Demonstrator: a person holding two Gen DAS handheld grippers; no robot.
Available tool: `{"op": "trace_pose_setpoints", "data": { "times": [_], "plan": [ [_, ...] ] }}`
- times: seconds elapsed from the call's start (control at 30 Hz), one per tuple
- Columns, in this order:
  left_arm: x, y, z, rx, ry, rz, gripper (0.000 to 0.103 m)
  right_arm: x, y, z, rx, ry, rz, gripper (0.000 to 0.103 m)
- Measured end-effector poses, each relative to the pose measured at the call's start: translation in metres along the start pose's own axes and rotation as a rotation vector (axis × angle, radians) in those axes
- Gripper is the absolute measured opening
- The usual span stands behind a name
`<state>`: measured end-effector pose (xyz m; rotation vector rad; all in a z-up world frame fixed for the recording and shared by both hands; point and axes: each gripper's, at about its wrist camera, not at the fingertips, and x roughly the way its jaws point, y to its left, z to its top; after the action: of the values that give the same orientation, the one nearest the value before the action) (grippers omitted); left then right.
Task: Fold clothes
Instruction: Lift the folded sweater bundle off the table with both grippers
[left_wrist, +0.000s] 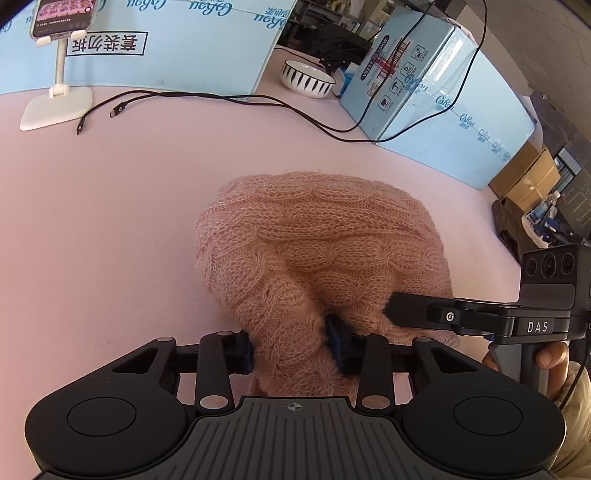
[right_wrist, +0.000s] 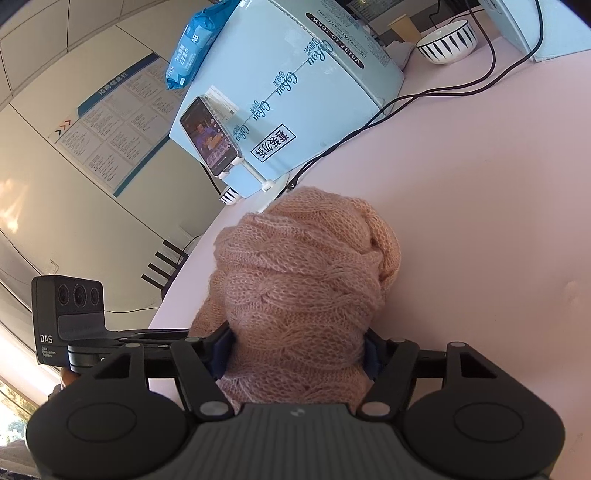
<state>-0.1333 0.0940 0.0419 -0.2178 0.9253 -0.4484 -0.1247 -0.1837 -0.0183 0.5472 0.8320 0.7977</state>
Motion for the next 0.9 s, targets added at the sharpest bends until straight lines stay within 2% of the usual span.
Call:
{"op": "trace_pose_setpoints", "data": {
  "times": [0.17, 0.43, 0.5, 0.6, 0.67, 0.9],
  "plan": [
    [-0.001, 0.0, -0.004, -0.017, -0.026, 0.009, 0.032, 0.0, 0.0, -0.001, 0.008, -0.003, -0.003, 0.069],
    [0.002, 0.006, -0.007, -0.042, -0.055, 0.02, 0.043, 0.0, 0.004, -0.003, 0.012, -0.02, -0.026, 0.07],
    [0.002, 0.01, -0.01, -0.055, -0.085, 0.004, 0.044, 0.0, 0.005, -0.004, 0.019, -0.028, -0.035, 0.071],
    [0.003, 0.014, -0.02, -0.012, -0.152, -0.017, 0.046, 0.0, 0.008, -0.004, 0.023, -0.036, -0.057, 0.071],
    [0.002, 0.023, -0.026, -0.062, -0.187, -0.052, 0.045, 0.0, 0.012, -0.005, 0.007, -0.038, -0.079, 0.071],
    [0.003, 0.019, -0.016, -0.099, -0.149, -0.033, 0.044, 0.003, 0.017, -0.006, 0.021, -0.054, -0.115, 0.071]
  ]
}}
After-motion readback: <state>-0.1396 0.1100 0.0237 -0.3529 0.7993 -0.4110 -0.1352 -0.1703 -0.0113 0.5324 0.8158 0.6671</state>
